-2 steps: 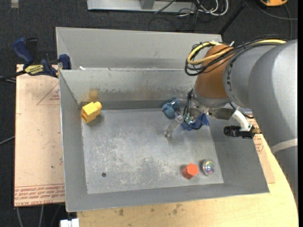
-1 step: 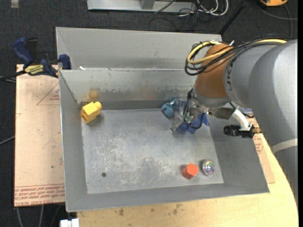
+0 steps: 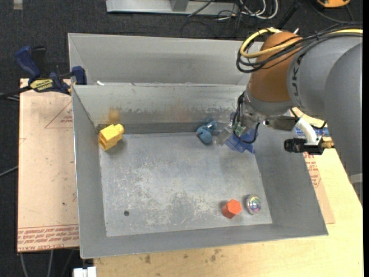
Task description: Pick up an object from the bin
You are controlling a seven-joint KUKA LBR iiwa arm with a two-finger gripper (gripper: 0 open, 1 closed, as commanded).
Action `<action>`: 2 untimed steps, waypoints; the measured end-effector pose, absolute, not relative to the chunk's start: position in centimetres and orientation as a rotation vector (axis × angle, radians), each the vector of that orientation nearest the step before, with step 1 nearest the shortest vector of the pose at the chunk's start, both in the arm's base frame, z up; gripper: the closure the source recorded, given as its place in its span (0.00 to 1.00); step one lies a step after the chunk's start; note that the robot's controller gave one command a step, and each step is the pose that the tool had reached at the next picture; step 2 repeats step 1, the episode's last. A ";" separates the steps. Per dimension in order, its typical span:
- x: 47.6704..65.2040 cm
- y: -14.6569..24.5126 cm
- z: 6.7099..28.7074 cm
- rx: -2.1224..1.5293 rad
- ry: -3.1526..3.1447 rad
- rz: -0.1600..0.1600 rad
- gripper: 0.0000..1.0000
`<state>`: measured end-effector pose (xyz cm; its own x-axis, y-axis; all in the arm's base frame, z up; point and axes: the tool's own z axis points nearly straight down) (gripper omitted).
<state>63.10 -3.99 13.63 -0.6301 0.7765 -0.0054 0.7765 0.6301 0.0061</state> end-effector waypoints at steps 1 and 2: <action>63.3 -4.0 20.2 1.343 2.831 0.006 1.00; 63.3 -4.0 20.2 1.343 2.831 0.006 1.00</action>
Offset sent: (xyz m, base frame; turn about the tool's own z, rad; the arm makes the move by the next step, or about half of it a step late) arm 0.0000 0.0001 0.0615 0.0000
